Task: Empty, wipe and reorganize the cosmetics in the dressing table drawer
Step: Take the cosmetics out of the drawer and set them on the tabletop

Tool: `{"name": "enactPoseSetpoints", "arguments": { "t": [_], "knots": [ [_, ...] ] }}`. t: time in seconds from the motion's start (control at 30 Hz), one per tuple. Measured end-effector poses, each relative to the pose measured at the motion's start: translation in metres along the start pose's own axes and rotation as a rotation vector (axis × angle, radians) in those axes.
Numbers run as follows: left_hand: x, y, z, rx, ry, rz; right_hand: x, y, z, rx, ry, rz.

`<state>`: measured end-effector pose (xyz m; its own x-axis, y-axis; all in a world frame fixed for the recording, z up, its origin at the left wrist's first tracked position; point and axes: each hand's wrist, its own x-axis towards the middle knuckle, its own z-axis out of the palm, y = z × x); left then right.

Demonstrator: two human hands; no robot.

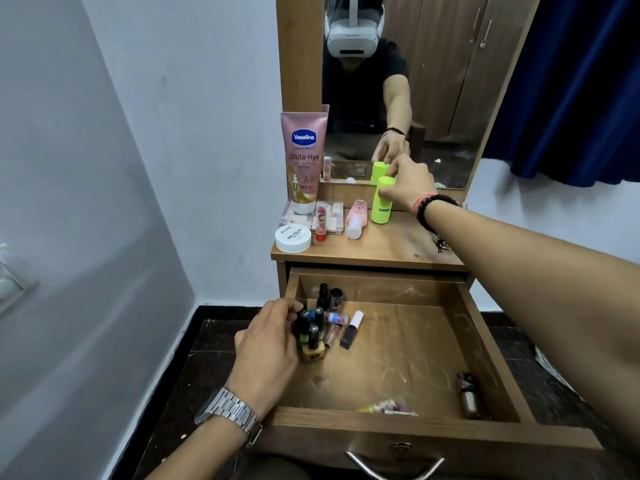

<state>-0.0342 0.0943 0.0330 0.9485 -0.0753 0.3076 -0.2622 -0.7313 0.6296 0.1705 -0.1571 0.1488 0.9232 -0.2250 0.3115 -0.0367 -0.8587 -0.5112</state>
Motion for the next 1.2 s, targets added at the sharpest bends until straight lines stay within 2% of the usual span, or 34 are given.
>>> {"name": "enactPoseSetpoints", "arguments": {
  "t": [0.27, 0.43, 0.53, 0.6, 0.7, 0.8, 0.9, 1.03, 1.2],
  "knots": [
    [0.000, -0.003, 0.001, -0.024, -0.011, -0.009, 0.003, -0.001, 0.010, -0.014, 0.009, 0.006],
    [0.002, 0.000, 0.000, 0.023, -0.028, -0.023, -0.031, 0.005, -0.013, -0.042, 0.038, -0.119],
    [0.001, 0.003, -0.001, 0.054, -0.036, -0.019, -0.074, 0.008, -0.029, -0.021, -0.106, -0.179],
    [0.000, 0.004, -0.001, 0.078, -0.036, -0.017, -0.110, 0.016, -0.041, -0.066, -0.283, -0.239],
    [-0.001, 0.007, -0.002, 0.123, -0.036, -0.001, -0.163, 0.039, -0.055, -0.272, -0.578, -0.313],
    [-0.002, 0.012, -0.003, 0.159, -0.063, 0.026, -0.196, 0.067, -0.053, -0.519, -0.755, -0.331],
    [-0.005, 0.015, -0.003, 0.185, -0.096, 0.052, -0.211, 0.090, -0.042, -0.635, -0.920, -0.335],
    [-0.007, 0.019, -0.003, 0.173, -0.101, 0.052, -0.218, 0.110, -0.029, -0.777, -0.939, -0.460],
    [-0.005, 0.020, -0.004, 0.215, -0.117, 0.055, -0.214, 0.109, -0.028, -0.817, -0.955, -0.506]
  ]
}}
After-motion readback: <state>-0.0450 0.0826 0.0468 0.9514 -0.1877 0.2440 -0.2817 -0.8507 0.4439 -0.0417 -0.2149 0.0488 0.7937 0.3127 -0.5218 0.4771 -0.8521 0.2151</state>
